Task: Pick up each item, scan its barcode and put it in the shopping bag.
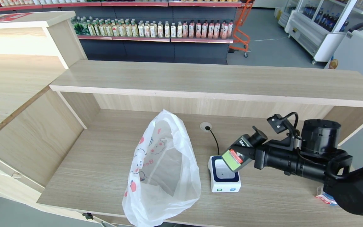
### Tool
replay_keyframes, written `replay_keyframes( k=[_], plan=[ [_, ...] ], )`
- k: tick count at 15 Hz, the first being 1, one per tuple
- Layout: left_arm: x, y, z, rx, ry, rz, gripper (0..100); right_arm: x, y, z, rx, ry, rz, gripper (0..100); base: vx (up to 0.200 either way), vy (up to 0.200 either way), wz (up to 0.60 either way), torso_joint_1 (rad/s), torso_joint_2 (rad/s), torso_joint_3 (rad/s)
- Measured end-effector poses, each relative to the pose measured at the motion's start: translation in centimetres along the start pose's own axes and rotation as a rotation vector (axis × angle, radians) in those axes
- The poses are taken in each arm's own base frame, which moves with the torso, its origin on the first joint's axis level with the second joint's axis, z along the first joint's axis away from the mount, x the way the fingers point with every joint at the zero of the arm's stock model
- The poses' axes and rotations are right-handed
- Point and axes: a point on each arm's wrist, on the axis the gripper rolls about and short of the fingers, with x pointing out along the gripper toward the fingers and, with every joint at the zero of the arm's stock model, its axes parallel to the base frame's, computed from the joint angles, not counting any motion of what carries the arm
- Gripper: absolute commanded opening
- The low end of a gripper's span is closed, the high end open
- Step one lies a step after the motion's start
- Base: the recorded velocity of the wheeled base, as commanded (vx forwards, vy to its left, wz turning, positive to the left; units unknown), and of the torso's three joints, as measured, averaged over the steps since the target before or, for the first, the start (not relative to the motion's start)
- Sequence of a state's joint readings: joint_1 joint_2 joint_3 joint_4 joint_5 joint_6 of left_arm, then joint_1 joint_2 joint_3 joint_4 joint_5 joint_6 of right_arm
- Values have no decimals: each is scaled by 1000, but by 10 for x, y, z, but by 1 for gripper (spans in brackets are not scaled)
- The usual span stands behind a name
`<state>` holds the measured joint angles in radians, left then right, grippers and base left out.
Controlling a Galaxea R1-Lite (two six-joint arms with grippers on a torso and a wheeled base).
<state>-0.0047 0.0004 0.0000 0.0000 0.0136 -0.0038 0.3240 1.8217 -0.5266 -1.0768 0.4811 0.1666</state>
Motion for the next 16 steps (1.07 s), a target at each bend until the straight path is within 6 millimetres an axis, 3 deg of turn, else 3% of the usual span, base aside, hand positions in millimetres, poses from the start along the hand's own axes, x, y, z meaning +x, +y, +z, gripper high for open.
replay_keyframes(
  k=[4, 6, 9, 13, 16],
  plan=[
    [0, 0, 0, 0, 0, 0, 100, -62, 30, -10, -24, -2, -3, 0, 0, 0, 0, 0, 0, 0],
    [0, 0, 0, -3, 0, -1, 100, -81, 37, -17, -25, -3, -14, 0, 0, 0, 0, 0, 0, 0],
    [0, 0, 0, -2, 0, 0, 100, -91, 41, -17, -33, -20, -16, 0, -200, 0, 0, 7, 1, 4],
    [0, 0, 0, 0, 0, 0, 100, -94, 43, -16, -39, -30, -13, 0, 0, 0, 0, 0, 0, 0],
    [0, 0, 0, -3, 0, 0, 100, -95, 44, -15, -43, -39, -14, 0, 0, 200, 0, 12, 4, 1]
  ],
)
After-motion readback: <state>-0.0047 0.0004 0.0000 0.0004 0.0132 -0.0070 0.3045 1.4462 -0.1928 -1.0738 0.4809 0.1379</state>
